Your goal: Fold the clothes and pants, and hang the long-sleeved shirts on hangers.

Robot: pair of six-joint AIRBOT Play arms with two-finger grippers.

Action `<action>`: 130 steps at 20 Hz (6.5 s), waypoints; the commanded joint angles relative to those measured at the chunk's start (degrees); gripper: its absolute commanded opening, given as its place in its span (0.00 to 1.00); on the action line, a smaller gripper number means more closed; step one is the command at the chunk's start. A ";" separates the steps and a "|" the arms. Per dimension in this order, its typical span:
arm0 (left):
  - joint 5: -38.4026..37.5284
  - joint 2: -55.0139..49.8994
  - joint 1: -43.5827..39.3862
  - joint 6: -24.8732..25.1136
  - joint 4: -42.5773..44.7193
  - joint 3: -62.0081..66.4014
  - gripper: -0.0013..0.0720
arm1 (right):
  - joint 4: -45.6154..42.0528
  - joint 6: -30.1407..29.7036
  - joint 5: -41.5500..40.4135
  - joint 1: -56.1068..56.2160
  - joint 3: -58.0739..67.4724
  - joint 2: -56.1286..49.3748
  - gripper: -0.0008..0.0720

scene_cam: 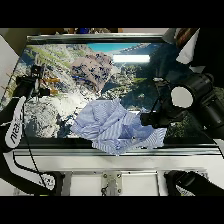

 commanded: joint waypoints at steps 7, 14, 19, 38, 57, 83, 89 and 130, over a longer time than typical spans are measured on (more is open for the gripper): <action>-6.62 17.70 -4.28 1.62 -0.20 0.09 0.04 | 0.00 0.00 0.00 -0.02 -0.02 -0.04 0.04; -29.62 26.58 -9.18 45.35 -38.16 0.09 0.04 | 0.00 0.00 0.00 -0.02 -0.02 -0.04 0.04; -44.83 26.73 -9.18 61.51 -46.73 0.09 0.04 | 0.00 0.00 0.00 -0.02 -0.02 -0.04 0.04; -46.25 32.54 0.70 96.59 -61.61 -23.21 0.04 | 0.59 -3.74 0.13 -0.11 0.11 0.15 0.04; -31.87 33.81 -14.43 98.66 -64.32 -33.79 0.04 | 4.57 -4.28 3.50 -5.07 12.22 0.04 0.03; -31.47 33.81 -14.43 95.69 -64.65 -33.79 0.04 | 12.70 8.17 -32.11 15.41 12.20 -8.22 0.03; -32.57 33.81 -14.43 95.69 -64.61 -33.79 0.04 | 12.81 7.67 -28.20 15.26 12.20 -8.35 0.69; -34.27 33.81 -14.43 95.67 -64.54 -33.79 0.04 | 65.35 -76.15 -14.86 -55.21 -17.00 13.66 0.69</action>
